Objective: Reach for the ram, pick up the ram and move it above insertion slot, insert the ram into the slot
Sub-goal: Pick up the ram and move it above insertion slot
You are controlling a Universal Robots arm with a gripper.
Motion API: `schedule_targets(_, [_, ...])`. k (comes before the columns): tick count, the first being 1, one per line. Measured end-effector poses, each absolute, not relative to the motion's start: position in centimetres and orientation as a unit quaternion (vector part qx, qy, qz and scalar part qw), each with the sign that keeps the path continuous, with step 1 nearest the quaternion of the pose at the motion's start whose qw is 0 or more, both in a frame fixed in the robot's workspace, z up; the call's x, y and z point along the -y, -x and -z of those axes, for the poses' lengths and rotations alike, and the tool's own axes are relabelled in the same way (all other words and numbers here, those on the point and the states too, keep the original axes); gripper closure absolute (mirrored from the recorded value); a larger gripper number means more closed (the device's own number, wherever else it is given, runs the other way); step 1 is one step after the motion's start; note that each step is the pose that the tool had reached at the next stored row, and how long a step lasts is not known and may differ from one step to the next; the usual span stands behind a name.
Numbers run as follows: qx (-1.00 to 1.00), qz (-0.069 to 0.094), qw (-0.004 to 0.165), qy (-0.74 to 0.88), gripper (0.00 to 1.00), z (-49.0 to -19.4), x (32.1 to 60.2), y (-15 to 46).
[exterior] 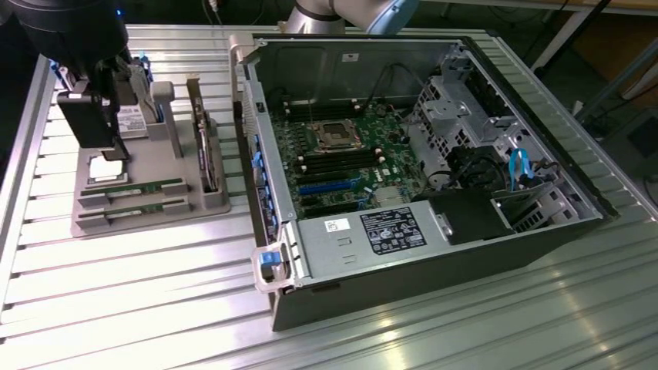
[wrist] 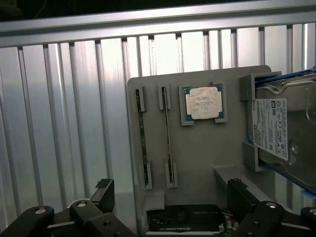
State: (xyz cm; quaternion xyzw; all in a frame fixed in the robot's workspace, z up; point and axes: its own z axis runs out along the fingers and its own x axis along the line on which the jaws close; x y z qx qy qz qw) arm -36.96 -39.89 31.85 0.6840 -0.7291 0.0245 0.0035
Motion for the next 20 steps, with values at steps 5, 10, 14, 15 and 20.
schedule_targets(5, [0.729,-0.024,0.004,-0.684,0.01,-31.8,39.9,37.0])
schedule_targets(10, [0.729,-0.025,0.003,-0.684,0.01,-31.8,39.9,37.0])
schedule_targets(14, [0.729,-0.027,0.005,-0.684,0.01,-30.6,39.9,37.0])
schedule_targets(15, [0.729,-0.027,0.006,-0.684,0.01,-30.3,39.9,37.0])
schedule_targets(20, [0.729,-0.033,0.011,-0.684,0.01,-29.2,39.9,37.0])
